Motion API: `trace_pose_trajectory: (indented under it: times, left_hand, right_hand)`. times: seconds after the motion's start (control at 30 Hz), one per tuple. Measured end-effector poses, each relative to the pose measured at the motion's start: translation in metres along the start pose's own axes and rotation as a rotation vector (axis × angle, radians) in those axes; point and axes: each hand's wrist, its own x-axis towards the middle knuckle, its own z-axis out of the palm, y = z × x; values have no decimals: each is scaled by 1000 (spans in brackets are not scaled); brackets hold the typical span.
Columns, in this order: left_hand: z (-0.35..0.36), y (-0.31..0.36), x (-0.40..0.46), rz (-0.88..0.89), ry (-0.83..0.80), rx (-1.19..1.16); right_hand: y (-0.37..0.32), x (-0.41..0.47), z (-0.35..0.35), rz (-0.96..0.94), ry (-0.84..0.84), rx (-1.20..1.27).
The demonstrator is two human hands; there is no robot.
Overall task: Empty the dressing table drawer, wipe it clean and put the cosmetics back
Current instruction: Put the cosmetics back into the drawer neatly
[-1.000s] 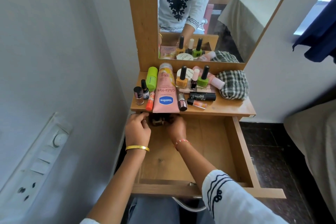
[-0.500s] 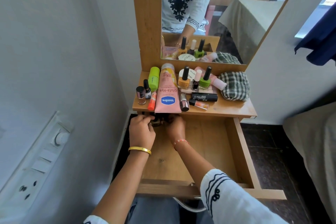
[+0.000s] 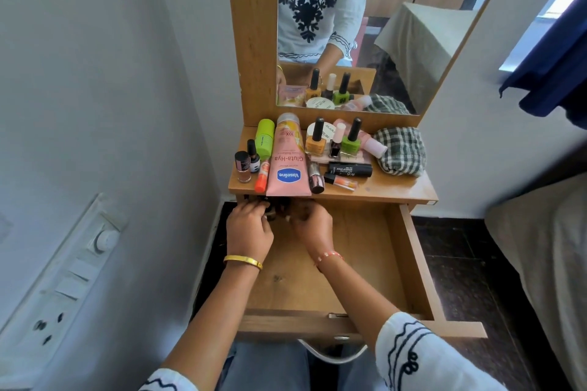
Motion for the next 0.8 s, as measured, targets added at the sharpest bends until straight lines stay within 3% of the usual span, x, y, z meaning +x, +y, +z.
trace_pose_trajectory:
  times: [0.3,0.57,0.8]
  left_hand:
    - [-9,30,-17,8,-14,-175]
    - [-16,76,1,108,-9,-328]
    - [-20,80,22,123,-20,-390]
  right_hand:
    - [-10,-25,-67,-124,140,18]
    - [-56,24,-117,-269,332,22]
    - [-79,67,-120,-252,314,-111]
